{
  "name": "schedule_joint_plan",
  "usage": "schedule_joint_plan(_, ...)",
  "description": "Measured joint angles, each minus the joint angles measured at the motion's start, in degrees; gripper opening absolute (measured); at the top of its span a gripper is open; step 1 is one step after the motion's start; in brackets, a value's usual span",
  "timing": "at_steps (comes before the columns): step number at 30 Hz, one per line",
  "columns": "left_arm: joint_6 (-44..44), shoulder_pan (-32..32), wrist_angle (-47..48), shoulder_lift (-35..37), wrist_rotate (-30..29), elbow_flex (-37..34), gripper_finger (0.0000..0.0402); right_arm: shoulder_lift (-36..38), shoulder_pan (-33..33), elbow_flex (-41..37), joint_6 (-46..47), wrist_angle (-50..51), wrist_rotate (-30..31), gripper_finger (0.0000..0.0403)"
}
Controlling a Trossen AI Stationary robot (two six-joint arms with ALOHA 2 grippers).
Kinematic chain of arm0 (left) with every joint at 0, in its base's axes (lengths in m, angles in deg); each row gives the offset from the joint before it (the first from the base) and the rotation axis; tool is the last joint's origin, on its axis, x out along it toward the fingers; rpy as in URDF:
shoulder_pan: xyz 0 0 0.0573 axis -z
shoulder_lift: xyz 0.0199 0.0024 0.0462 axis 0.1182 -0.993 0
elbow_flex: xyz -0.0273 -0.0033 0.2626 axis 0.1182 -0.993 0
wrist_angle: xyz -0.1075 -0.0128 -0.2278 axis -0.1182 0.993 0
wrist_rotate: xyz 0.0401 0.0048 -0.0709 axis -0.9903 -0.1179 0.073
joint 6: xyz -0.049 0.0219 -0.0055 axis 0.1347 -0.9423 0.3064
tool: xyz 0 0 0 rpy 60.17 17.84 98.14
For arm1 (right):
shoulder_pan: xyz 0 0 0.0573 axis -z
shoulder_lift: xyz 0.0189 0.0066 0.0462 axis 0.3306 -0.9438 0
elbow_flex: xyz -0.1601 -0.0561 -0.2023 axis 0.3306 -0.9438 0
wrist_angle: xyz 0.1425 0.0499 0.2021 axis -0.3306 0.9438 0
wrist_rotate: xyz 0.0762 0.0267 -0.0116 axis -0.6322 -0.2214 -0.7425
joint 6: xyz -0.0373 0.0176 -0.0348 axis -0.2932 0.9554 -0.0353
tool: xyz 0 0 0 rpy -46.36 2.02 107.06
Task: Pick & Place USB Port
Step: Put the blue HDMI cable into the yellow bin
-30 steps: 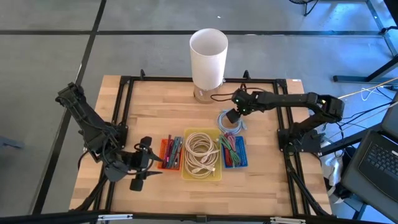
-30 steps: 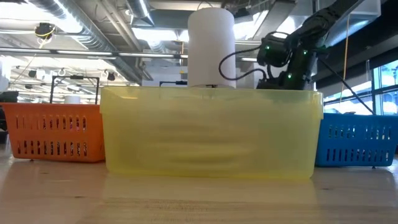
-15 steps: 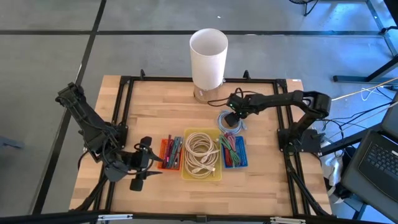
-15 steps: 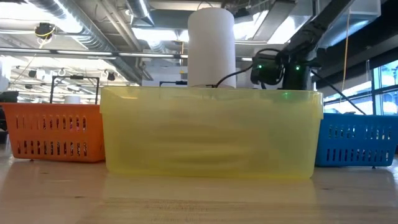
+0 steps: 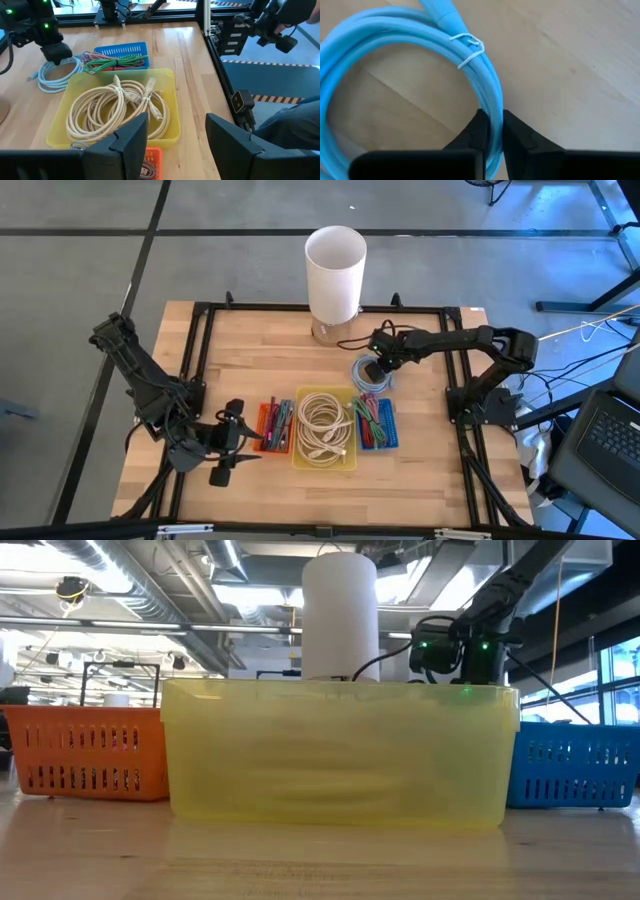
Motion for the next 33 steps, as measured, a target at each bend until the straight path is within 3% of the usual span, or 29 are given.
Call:
schedule_joint_plan(9, -1.23, 0.0, 0.0, 0.0, -0.59, 0.0, 0.0191, 6.98, -0.02, -0.26, -0.54, 11.01, -0.12, 0.0032)
schedule_joint_plan(22, -2.76, 0.0, -0.03, 0.0, -3.94, 0.0, 0.0191, 30.15, -5.73, 0.49, 4.2, 15.33, -1.77, 0.0032)
schedule_joint_plan(27, -4.25, -0.02, -0.17, 0.0, -5.99, 0.0, 0.0191, 34.63, -12.45, 0.74, 10.09, 3.88, -9.29, 0.0032)
schedule_joint_plan(33, -4.89, -0.02, -0.21, 0.0, -6.61, 0.0, 0.0191, 29.04, -25.23, 0.79, 11.81, -17.74, -13.92, 0.0032)
